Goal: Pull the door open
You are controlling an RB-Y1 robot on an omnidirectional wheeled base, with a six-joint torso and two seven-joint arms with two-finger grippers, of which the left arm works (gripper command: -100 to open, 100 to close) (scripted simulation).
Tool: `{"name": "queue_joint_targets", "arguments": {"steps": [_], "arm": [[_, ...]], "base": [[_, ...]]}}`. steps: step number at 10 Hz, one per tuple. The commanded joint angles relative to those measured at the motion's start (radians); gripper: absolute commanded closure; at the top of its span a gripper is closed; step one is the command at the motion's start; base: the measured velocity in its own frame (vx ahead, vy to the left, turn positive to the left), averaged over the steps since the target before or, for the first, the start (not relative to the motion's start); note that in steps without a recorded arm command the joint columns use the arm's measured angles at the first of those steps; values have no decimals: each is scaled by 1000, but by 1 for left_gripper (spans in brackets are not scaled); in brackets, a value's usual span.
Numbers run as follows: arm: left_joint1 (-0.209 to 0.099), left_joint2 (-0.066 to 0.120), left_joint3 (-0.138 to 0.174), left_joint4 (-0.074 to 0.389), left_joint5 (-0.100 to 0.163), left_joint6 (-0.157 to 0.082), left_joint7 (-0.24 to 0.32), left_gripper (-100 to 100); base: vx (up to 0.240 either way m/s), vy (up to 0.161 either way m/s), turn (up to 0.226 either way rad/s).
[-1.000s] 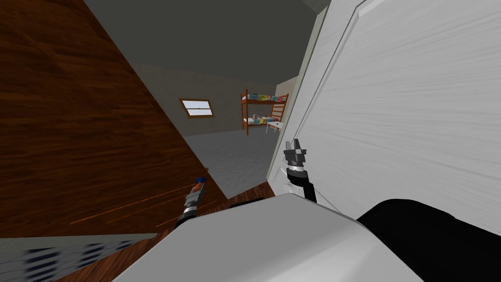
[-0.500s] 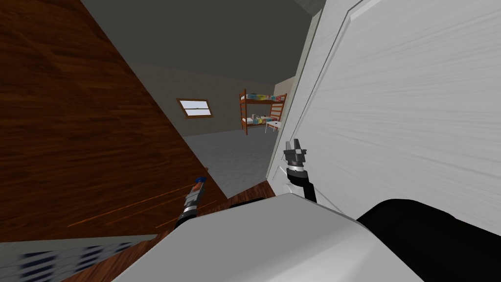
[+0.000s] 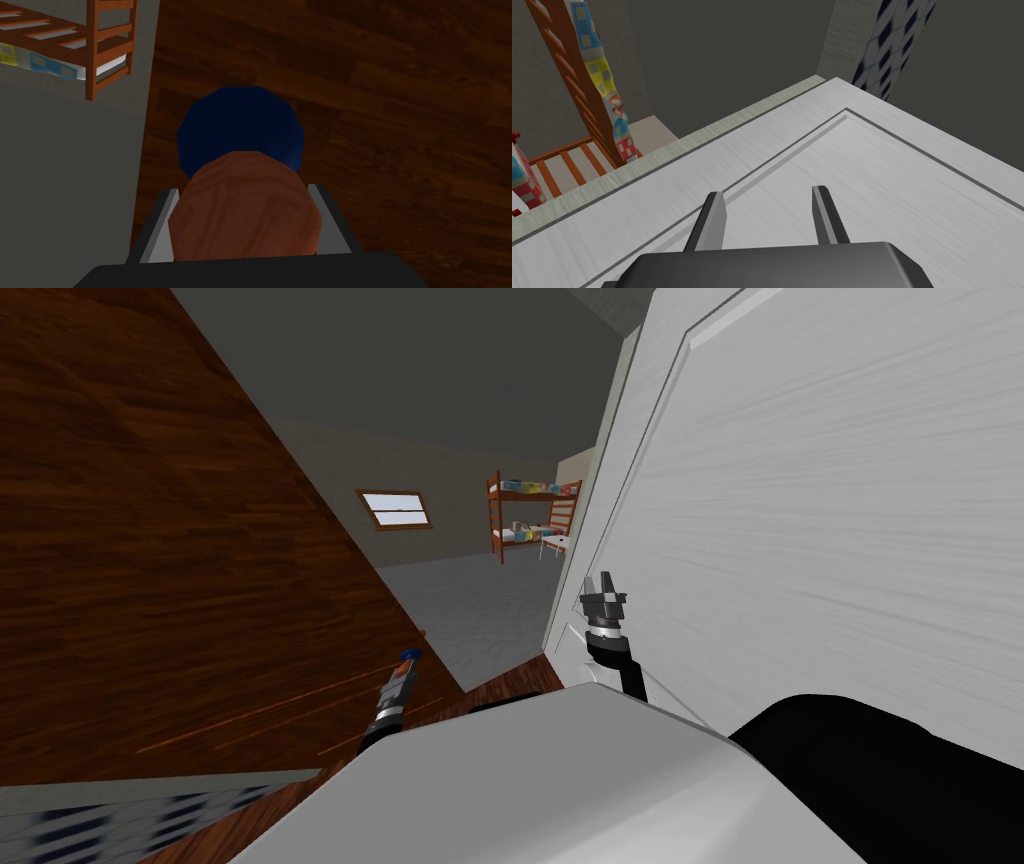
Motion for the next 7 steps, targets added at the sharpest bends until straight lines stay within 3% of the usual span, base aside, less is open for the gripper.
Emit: {"name": "queue_joint_targets", "arguments": {"steps": [1,6,7], "arm": [[0,-3,-6,1,6,-1,29,100],[-7,3,-30,4,57,0,157,100],[-7,3,-30,4,57,0,168,100]], "base": [[-38,10,-15],[-38,13,-37],[-40,14,-33]]}}
